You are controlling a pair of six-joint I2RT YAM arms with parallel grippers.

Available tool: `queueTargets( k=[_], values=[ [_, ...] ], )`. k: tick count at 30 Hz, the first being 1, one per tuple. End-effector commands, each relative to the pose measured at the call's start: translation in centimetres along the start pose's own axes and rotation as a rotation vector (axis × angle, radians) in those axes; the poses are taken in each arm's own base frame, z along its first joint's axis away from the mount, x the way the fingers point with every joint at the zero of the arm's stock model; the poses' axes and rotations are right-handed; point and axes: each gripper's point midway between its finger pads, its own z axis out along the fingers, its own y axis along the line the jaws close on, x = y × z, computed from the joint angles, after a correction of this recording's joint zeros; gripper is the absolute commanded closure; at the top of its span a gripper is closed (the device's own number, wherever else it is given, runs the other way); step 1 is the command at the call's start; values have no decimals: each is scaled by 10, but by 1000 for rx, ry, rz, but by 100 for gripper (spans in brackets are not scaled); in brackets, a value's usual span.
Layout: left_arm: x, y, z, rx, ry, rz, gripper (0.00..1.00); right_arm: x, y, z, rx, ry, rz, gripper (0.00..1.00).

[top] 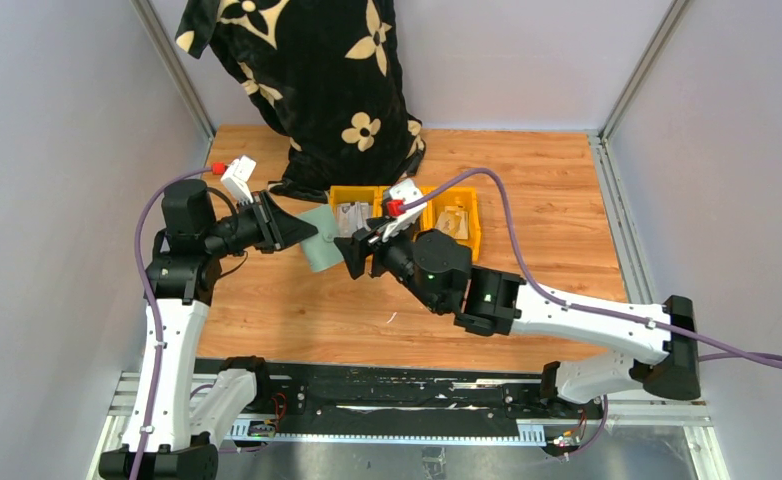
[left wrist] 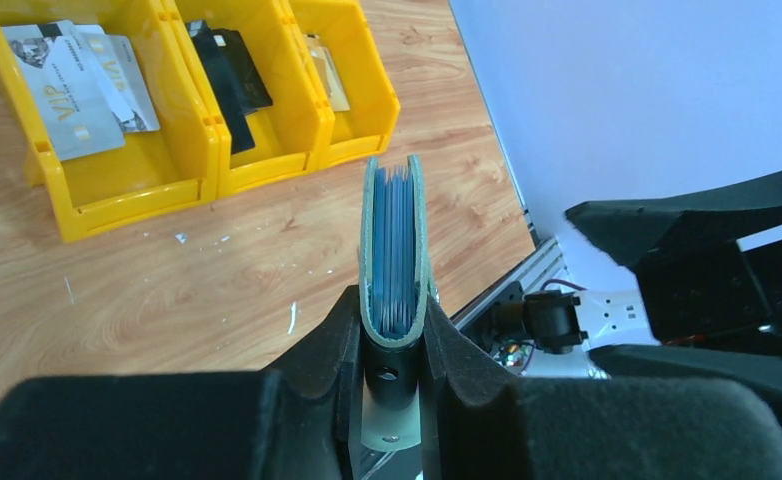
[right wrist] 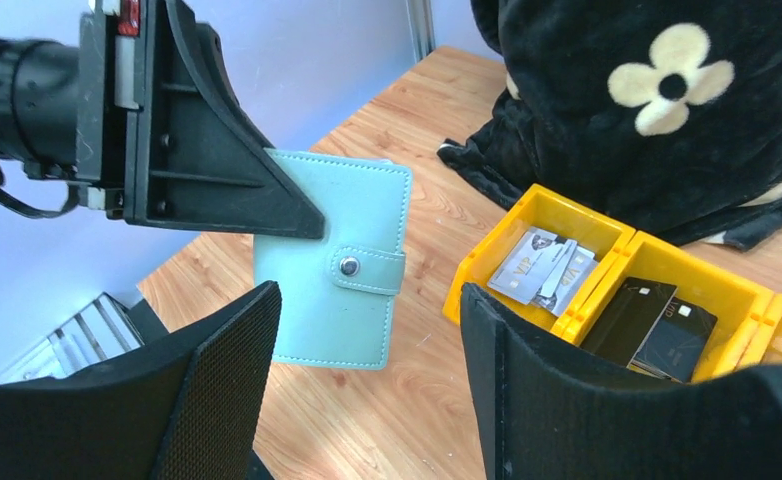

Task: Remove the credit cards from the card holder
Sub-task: Open the card holder.

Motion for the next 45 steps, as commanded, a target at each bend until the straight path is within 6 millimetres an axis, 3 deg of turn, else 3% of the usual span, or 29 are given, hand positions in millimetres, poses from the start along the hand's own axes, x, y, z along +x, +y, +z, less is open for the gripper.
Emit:
queueTargets(
  k=[1,11,22,26,30,36,40,45],
  values=[
    [-5,-9,-4,14,-27,17,100,15,12,10,-17,63,-52,32],
    [-7,-15,-7,18,-22,19,100,24,29,33,-35,88,-92,35],
    [-12,-24,-11,34,-28,28,100,39,16,46,63,110,-153,45],
    [-14,-26,-12,36,-30,23,100,41,9,50,116,115,-172,58],
    [-13,-27,-12,38,-28,20,100,37,4,53,158,99,-184,82],
    [-14,-27,-12,40,-27,18,100,30,1,55,188,69,-177,88],
    [-13,-28,-12,46,-23,18,100,24,-7,55,241,38,-167,99],
    [-11,-29,-12,55,-16,25,100,13,-17,53,298,-11,-132,100]
  ],
)
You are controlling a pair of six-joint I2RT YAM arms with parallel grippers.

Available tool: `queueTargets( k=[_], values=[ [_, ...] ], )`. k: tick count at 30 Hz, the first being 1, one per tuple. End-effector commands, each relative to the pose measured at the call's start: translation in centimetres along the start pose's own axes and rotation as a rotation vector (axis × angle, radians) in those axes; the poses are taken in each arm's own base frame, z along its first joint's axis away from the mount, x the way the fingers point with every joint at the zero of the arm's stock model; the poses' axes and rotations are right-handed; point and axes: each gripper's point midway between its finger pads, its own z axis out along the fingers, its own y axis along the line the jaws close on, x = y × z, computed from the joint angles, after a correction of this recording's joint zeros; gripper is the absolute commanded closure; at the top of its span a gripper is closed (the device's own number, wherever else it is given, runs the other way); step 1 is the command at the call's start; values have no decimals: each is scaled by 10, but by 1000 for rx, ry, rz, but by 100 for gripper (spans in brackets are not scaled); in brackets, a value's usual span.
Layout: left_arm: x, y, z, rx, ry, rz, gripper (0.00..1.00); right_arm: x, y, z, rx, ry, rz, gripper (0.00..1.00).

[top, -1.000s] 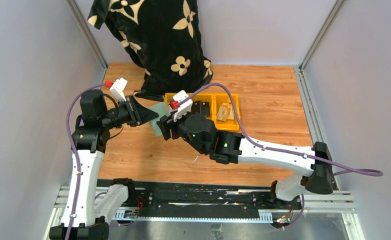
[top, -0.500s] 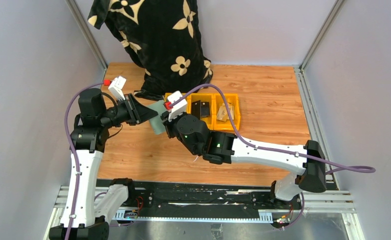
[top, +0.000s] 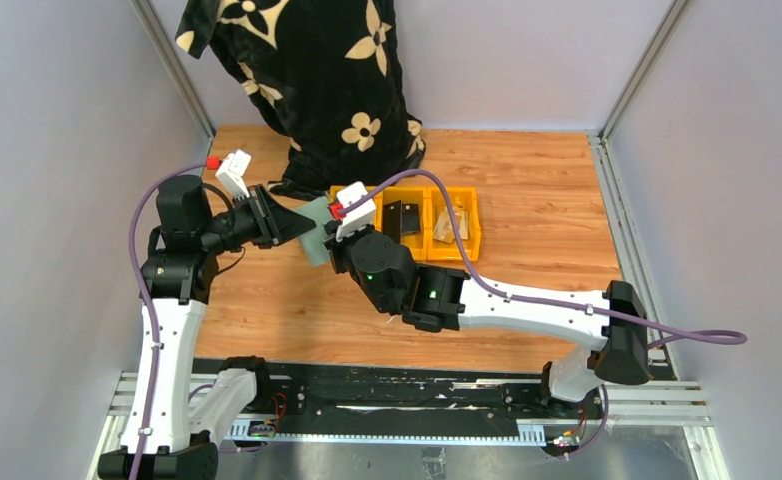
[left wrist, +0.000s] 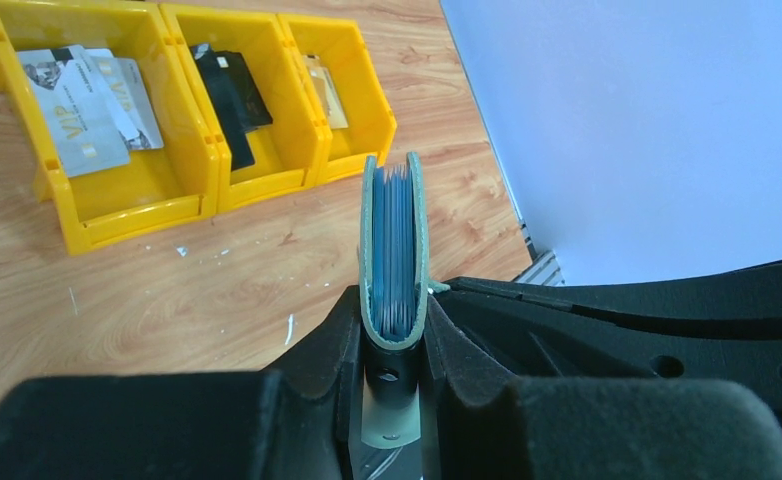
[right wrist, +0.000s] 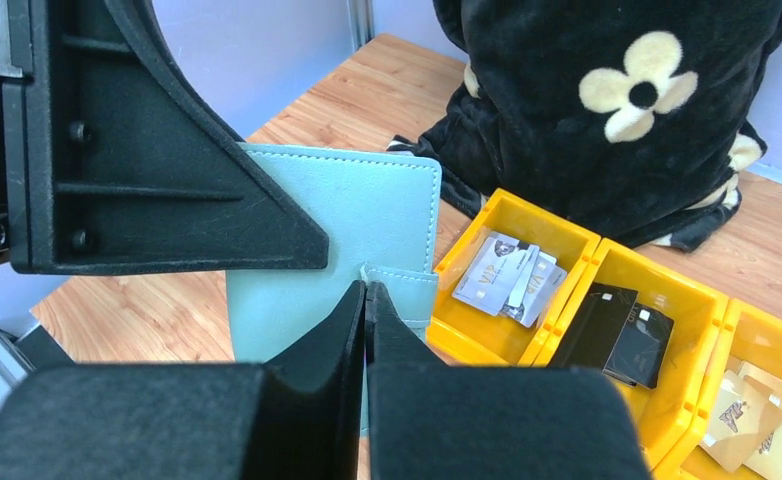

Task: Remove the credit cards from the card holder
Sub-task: Open the card holder.

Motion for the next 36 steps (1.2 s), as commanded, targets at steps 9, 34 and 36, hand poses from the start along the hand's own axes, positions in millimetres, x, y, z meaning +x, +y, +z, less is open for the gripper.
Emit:
queueTargets(
  k=[9,34,36],
  values=[
    [1,-28,-12,92,18,50,100,-12,-52,-2,213,-65,119,100],
    [-13,-47,-17,143,-16,91,100,-13,-14,-69,-309,-44,398,31],
    [-14,-50,-18,157,-20,94,100,-14,-12,-67,-312,-45,398,31]
  ],
)
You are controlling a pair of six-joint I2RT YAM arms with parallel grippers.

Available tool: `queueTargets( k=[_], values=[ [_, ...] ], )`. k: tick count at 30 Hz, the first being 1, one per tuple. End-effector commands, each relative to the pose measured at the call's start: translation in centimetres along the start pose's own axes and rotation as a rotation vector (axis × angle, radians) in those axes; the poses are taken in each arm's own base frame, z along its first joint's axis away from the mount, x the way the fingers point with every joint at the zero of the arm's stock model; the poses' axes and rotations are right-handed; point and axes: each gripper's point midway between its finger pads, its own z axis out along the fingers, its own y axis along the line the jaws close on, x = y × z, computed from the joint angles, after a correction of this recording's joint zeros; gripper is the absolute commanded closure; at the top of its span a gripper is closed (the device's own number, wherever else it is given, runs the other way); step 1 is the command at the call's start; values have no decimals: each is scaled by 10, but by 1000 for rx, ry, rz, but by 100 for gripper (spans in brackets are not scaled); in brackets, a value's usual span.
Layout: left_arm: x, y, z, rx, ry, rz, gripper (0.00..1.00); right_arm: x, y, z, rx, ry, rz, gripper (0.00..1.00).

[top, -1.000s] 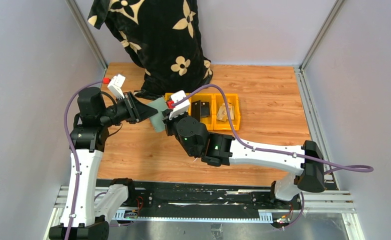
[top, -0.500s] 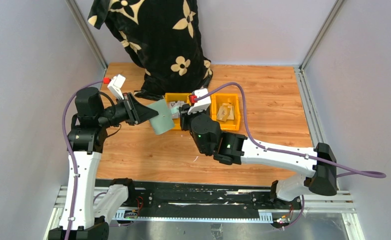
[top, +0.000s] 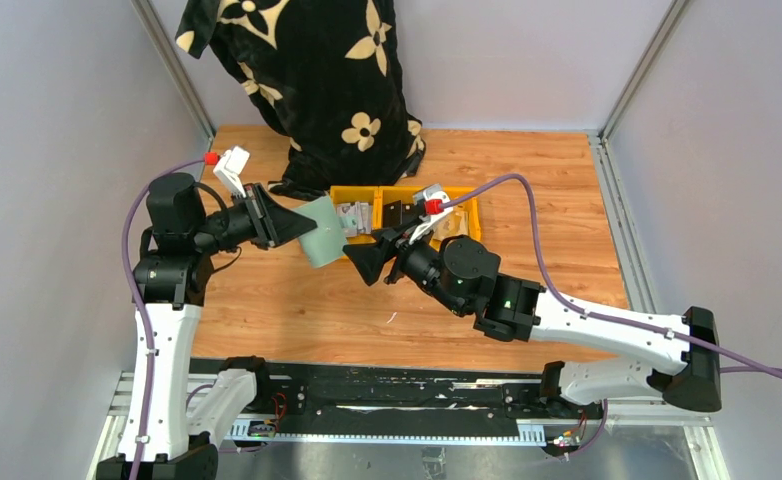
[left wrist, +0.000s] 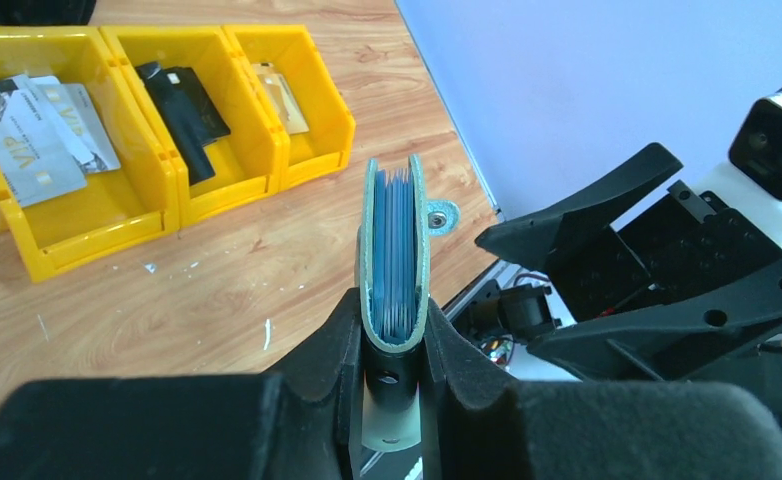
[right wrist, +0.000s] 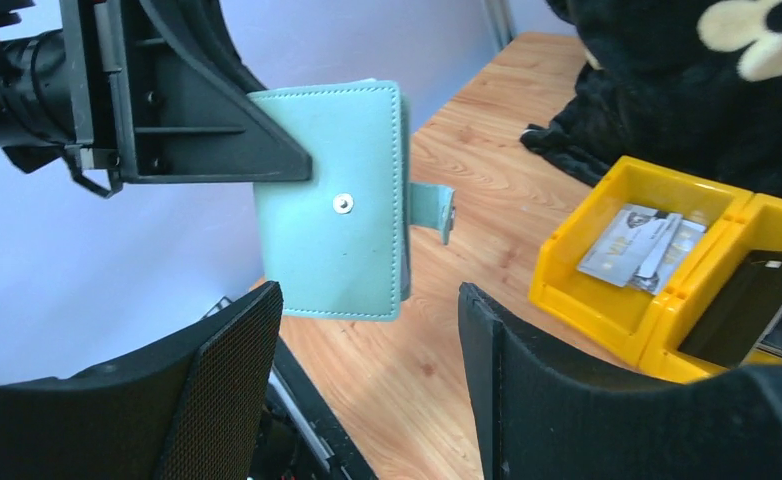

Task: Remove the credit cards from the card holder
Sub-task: Open the card holder.

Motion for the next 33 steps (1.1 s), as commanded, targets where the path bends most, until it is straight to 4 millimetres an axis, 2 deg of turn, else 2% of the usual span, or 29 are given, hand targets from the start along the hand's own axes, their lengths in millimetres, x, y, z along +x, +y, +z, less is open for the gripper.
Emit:
queueTargets(
  k=[1,5,8,12,15,20,23,27,33],
  values=[
    [-12,-25,-6,78,-32,42,100,4,11,6,-58,23,38,31],
    [-12,-34,-8,120,-30,47,100,2,8,20,-15,36,42,32],
    [-11,-42,-11,147,-30,55,100,0,-4,27,12,35,91,34],
    [-10,-49,-13,178,-25,60,100,-7,-13,35,-47,30,203,38],
    [-10,-52,-15,188,-27,64,100,-12,-9,38,-114,27,247,40],
    [-11,-53,-15,194,-31,61,100,-15,12,37,-225,42,268,44],
    [-13,-55,-15,200,-37,61,100,-15,11,37,-226,48,286,52],
    [-14,-59,-16,210,-42,61,100,-15,1,36,-186,49,301,66],
    [-14,-64,-19,226,-41,66,100,-21,-11,31,-164,38,313,83]
  ],
)
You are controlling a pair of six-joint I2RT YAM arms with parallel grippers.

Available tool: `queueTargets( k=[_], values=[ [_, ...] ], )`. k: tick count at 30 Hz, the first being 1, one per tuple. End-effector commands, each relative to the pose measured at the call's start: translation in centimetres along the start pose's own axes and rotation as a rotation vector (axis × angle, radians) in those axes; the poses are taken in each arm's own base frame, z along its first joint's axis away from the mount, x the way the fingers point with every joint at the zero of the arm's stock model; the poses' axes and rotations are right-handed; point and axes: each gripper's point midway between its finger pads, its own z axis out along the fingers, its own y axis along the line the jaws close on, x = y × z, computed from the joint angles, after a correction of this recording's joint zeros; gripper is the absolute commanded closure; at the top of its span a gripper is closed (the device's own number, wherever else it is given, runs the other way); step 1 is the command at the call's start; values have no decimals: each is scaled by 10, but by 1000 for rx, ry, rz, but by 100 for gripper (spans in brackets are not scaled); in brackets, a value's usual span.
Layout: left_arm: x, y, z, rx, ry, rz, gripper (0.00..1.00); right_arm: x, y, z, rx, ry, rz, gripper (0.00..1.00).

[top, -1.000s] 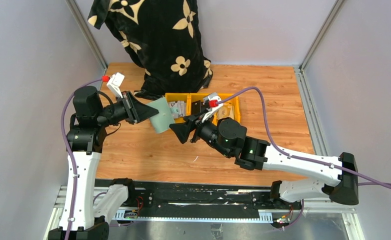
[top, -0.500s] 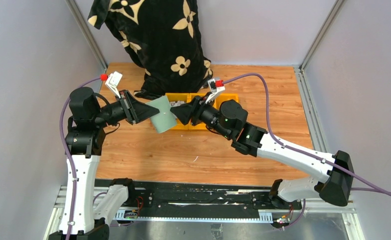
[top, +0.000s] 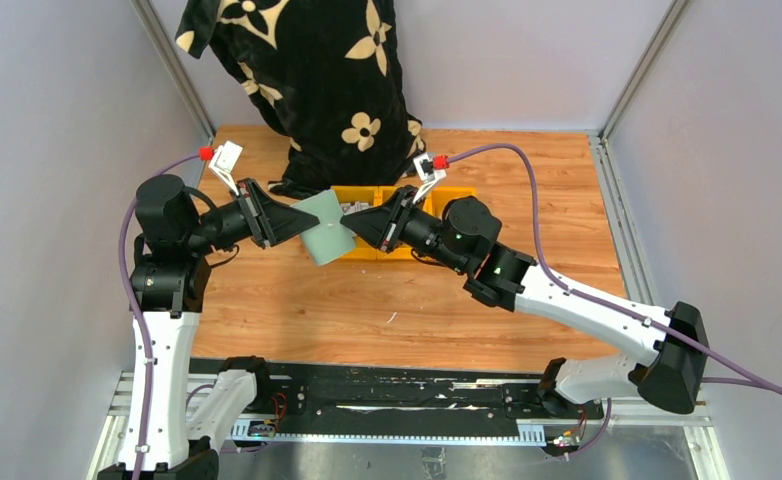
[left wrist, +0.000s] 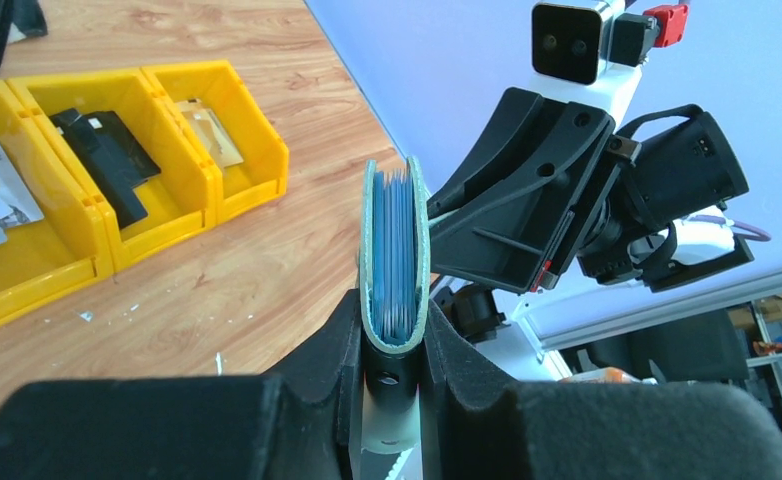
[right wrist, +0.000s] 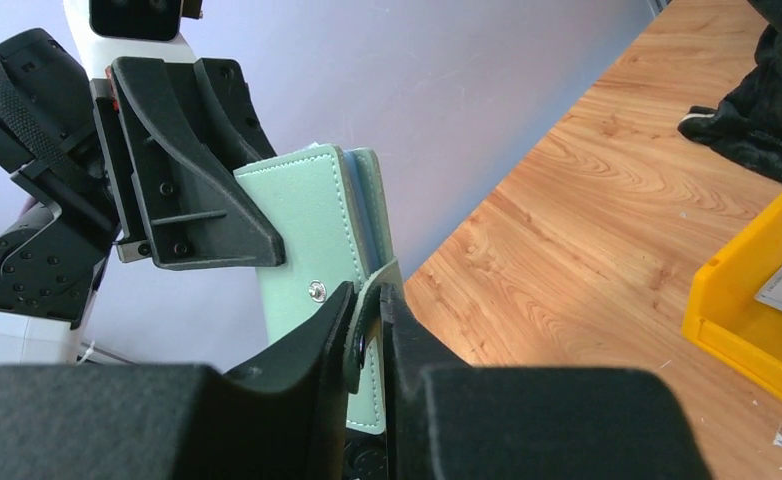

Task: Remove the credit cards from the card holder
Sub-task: Open the card holder.

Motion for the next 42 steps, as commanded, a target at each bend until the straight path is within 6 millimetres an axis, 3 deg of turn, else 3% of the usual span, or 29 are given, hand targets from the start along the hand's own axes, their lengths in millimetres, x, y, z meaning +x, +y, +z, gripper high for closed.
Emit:
queueTargets(
  k=[1,7,11,12,13,15,16,17,23,28,38,42],
  values=[
    [-3,-28,-7,83,-3,48,100,-6,-15,-9,37,-6,7,84],
    [-2,-31,-8,101,0,50,100,-20,-14,-18,25,-31,0,87],
    [-2,-35,-9,116,0,55,100,-25,-11,-18,26,-23,-20,97],
    [-1,-34,-9,116,0,59,89,-26,-9,-18,22,-19,-31,99],
    [0,-33,-9,114,-1,63,73,-28,-6,-18,15,-11,-47,100],
    [1,-31,-9,108,-5,79,19,-30,1,-18,-2,15,-85,100],
    [2,-29,-9,100,-7,89,3,-30,5,-18,-16,36,-113,100],
    [2,-28,-10,91,-10,101,1,-29,10,-19,-29,60,-142,100],
    [8,-18,-11,61,1,189,0,-15,31,-29,-107,251,-336,100],
    [20,-10,-14,52,-2,281,0,-15,45,-39,-142,319,-439,100],
    [33,-12,-27,48,-42,564,4,-4,78,-44,-271,406,-500,100],
    [45,-7,-27,71,-13,575,4,-2,94,-45,-332,421,-505,100]
  ],
)
